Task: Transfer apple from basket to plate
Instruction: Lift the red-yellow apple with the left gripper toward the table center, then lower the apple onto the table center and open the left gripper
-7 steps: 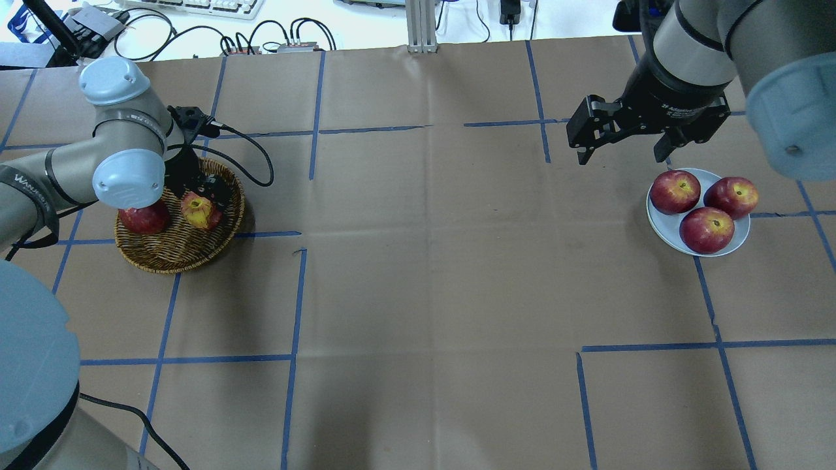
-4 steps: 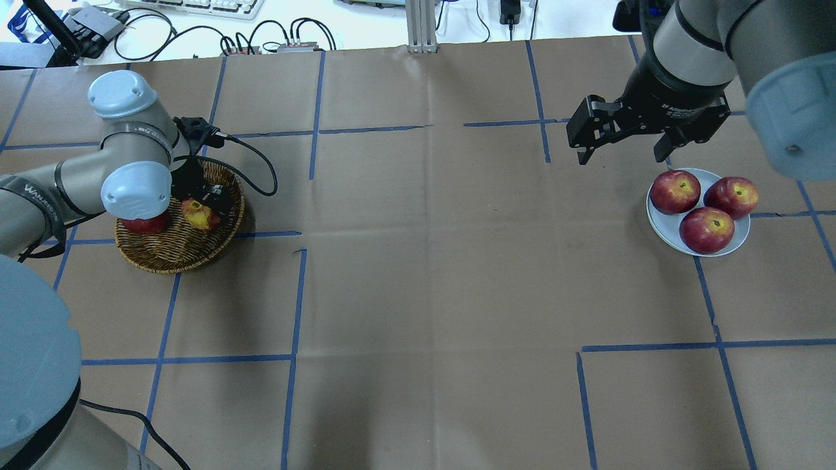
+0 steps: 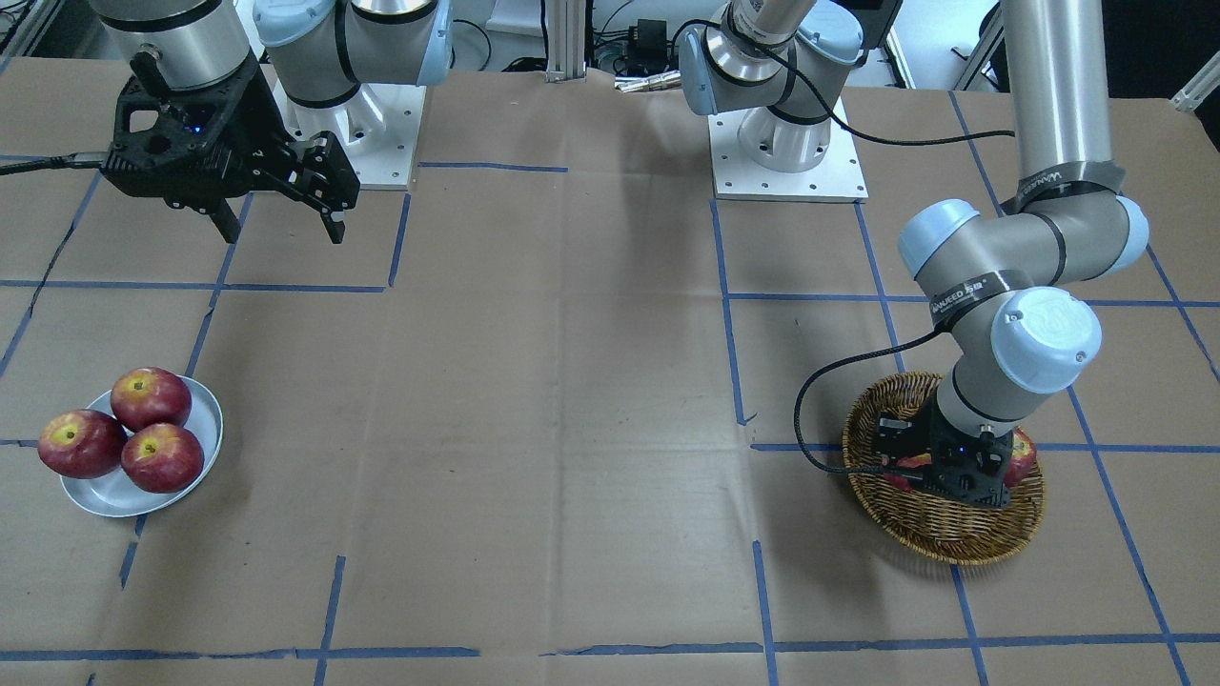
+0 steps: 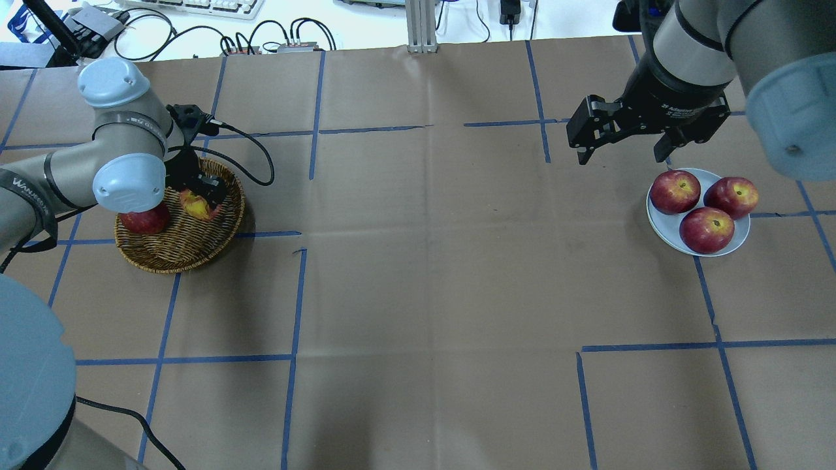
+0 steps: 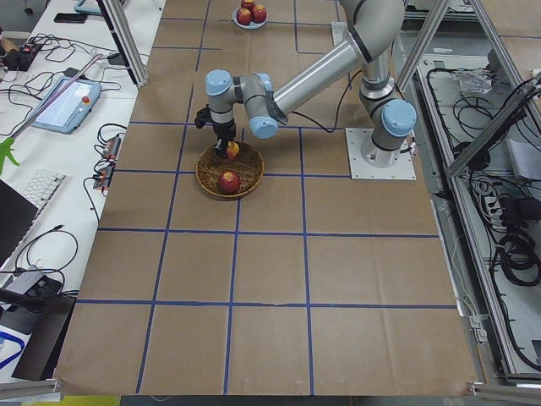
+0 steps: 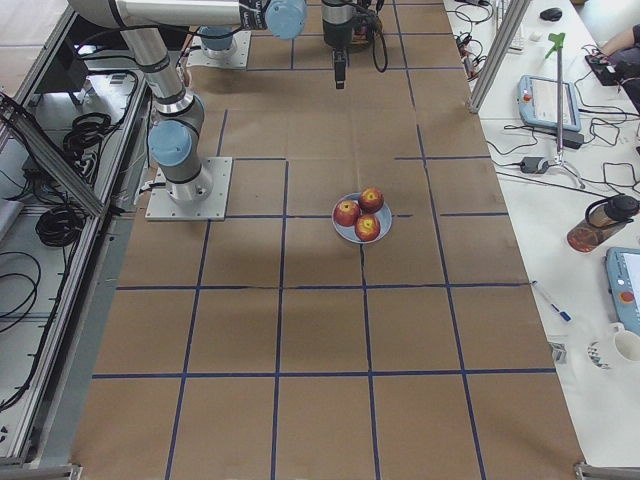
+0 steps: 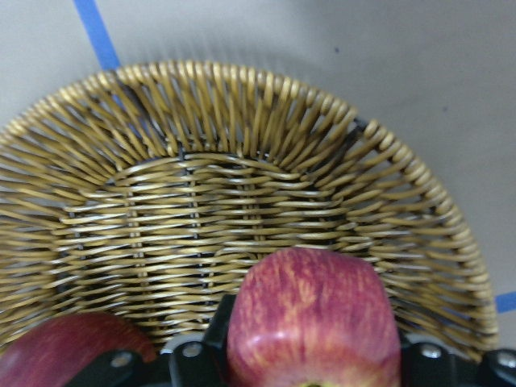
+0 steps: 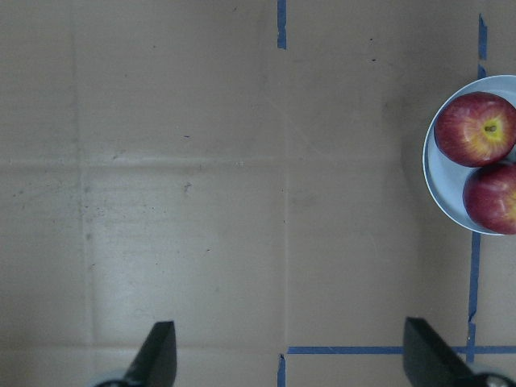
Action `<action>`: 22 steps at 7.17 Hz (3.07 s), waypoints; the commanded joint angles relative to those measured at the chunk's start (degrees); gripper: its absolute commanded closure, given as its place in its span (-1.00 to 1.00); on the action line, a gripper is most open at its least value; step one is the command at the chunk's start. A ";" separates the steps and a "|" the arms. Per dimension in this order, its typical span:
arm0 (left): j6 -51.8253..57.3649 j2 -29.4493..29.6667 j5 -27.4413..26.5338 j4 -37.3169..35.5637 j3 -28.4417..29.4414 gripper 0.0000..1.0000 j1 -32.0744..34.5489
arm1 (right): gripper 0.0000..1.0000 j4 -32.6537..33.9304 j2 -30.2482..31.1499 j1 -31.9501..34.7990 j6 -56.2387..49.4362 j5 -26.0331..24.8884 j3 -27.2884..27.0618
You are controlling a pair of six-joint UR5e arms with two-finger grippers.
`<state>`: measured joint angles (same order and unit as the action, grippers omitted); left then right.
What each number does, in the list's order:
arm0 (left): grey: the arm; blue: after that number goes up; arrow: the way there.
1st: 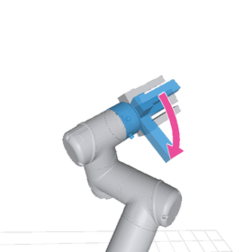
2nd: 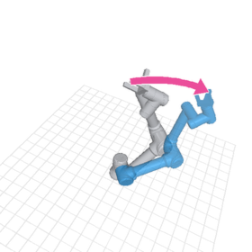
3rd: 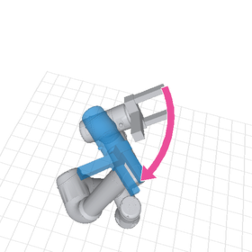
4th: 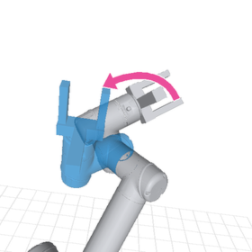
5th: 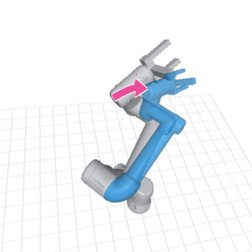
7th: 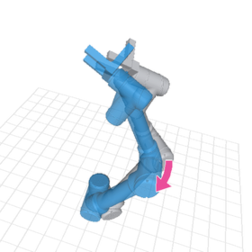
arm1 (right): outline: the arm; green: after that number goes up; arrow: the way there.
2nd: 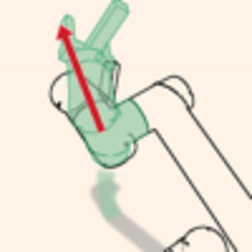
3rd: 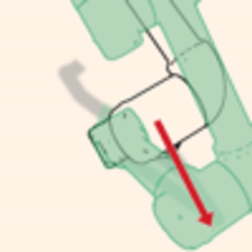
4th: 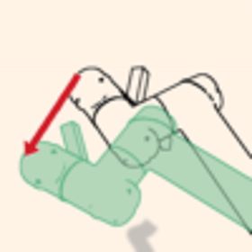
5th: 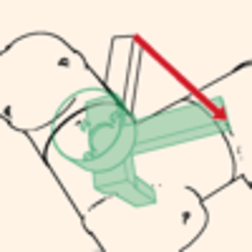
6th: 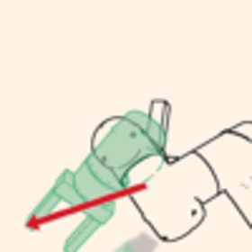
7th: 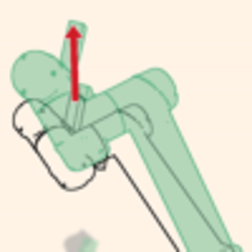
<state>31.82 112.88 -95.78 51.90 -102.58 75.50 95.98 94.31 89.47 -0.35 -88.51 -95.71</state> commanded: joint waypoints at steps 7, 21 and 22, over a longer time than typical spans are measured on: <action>-49.51 2.58 0.41 5.75 9.84 0.08 32.30 | -1.00 0.00 0.00 0.00 0.00 -0.09 -0.09; -52.74 8.69 2.61 6.45 15.22 -0.97 38.50 | -1.00 -0.18 0.00 0.00 -0.09 -0.35 -0.26; -50.91 6.06 2.61 9.15 15.31 -0.97 37.28 | -1.00 -0.18 0.00 0.00 -0.09 -0.35 -0.18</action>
<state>-20.67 121.71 -93.15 58.66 -87.37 113.85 95.83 94.31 89.47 -0.44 -88.81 -95.92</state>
